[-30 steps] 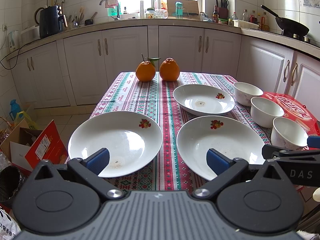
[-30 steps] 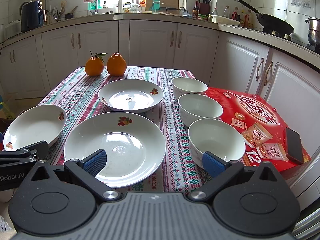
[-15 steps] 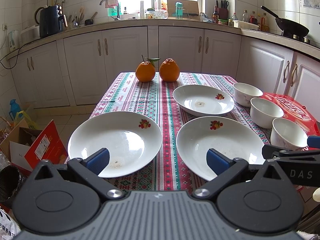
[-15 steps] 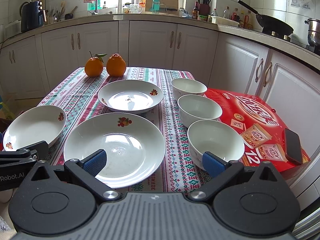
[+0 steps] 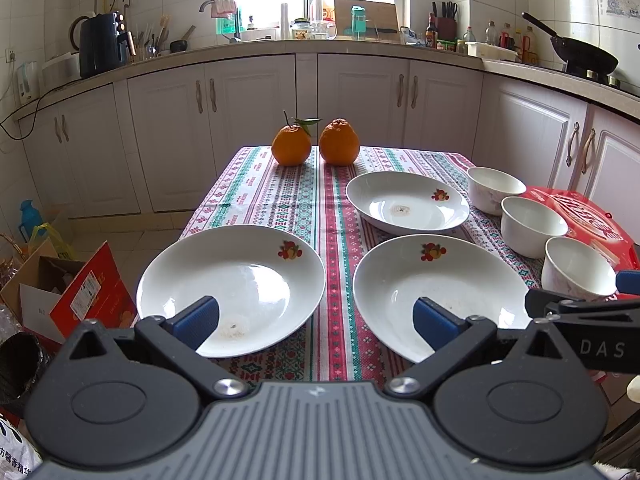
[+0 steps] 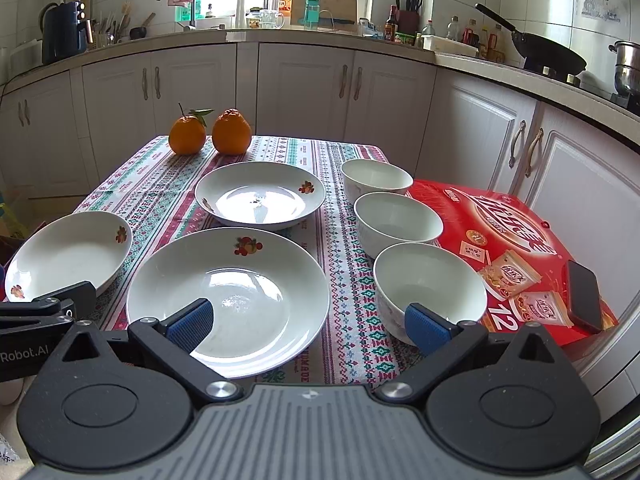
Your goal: Organize plates and bowls
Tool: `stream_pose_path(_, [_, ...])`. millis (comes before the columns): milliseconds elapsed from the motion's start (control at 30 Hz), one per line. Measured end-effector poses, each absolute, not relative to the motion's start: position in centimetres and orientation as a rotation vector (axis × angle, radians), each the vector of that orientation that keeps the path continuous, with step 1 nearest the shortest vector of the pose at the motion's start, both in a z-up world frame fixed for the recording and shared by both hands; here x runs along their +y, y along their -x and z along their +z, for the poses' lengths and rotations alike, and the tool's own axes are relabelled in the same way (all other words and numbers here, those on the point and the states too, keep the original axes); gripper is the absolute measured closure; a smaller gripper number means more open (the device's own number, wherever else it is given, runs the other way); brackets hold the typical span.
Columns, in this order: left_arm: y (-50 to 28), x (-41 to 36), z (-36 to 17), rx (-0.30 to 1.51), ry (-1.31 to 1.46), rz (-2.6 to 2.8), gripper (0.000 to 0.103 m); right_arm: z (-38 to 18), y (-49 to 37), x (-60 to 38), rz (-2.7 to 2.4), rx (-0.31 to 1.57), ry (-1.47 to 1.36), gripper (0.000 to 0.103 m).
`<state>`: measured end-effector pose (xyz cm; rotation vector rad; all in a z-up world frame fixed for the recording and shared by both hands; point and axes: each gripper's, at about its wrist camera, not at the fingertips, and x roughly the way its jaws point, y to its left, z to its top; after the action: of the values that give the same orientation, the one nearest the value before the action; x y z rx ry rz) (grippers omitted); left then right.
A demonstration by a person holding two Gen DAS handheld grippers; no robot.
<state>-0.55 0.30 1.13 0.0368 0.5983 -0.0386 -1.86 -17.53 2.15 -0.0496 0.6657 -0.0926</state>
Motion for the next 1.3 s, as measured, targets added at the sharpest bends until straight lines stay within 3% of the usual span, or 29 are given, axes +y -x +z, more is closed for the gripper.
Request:
stream_pose_path(500, [0.2,0.9,1.4,0.569,-0.056,-0.051,0.001,2.5,0.5,-17.2,-0.044,0.655,0.084,0.0])
stream_pose_path(900, [-0.6,5.5,0.4,0.554,-0.114,-0.082,0.001,6.6,-3.0,-18.3,0.184,0.456,0.097,0.0])
stream_pose_path(1300, [-1.0,10.6,-4.8,0.699,-0.069,-0.109,0.001,4.3,-7.2,-15.3,0.399,0.577,0.094,0.0])
